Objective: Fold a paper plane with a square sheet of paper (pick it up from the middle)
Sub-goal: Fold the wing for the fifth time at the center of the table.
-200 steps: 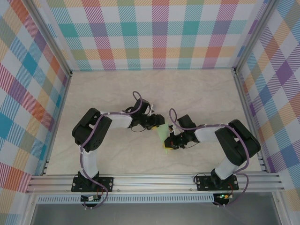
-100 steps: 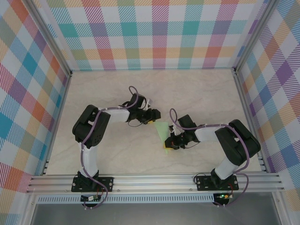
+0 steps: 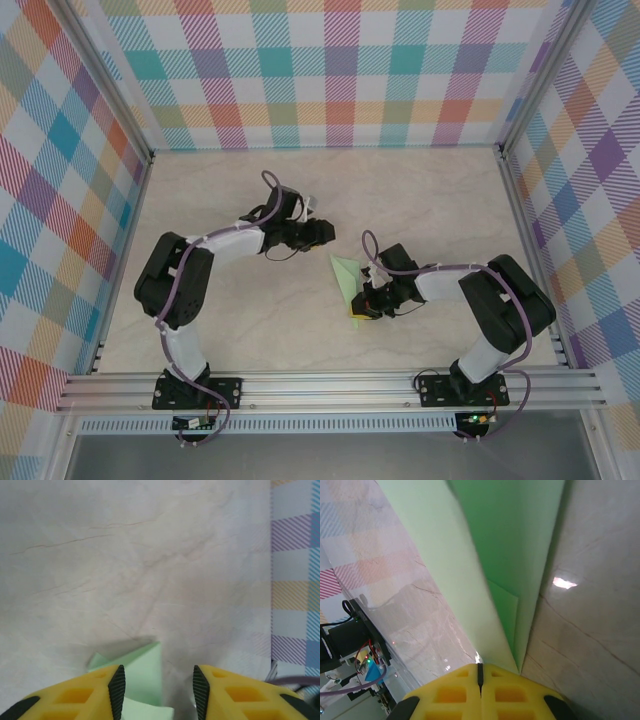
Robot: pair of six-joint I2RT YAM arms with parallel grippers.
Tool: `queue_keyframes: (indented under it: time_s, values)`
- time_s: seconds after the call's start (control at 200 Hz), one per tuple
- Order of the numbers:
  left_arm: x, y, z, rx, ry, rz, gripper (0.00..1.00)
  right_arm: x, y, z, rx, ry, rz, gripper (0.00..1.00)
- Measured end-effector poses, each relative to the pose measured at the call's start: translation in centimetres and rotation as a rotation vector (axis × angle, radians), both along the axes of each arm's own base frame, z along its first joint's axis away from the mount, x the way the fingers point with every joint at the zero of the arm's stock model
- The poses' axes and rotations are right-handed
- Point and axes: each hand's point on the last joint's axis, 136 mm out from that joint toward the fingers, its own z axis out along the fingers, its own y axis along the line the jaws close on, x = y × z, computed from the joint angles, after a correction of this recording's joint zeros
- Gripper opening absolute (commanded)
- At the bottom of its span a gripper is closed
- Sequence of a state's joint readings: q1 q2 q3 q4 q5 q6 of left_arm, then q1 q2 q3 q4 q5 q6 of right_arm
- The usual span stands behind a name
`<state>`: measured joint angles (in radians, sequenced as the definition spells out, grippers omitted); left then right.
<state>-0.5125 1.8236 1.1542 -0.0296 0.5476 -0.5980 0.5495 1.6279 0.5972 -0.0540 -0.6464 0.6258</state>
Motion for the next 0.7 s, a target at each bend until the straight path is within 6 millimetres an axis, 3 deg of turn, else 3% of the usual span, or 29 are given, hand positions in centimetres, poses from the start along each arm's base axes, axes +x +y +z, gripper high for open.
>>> queue_keyframes:
  time_s: [0.075, 0.13, 0.32, 0.6, 0.7]
  values:
    - [-1.3, -1.2, 1.7, -0.021, -0.033, -0.032, 0.30, 0.1, 0.0, 0.0, -0.003, 0.006, -0.009, 0.05]
    - [-2.7, -2.4, 1.9, -0.026, -0.033, -0.065, 0.25, 0.1, 0.0, 0.0, -0.004, 0.010, -0.013, 0.05]
    - [-7.0, -4.8, -2.0, 0.015, 0.053, -0.147, 0.22, 0.2, 0.0, 0.0, -0.006, 0.019, -0.030, 0.06]
    - [-7.5, -4.4, -7.8, 0.121, 0.148, -0.109, 0.20, 0.4, 0.1, 0.1, -0.005, 0.017, -0.038, 0.08]
    - [-7.3, -4.3, -8.5, 0.137, 0.155, -0.097, 0.20, 0.6, 0.1, 0.3, -0.006, 0.002, -0.044, 0.09]
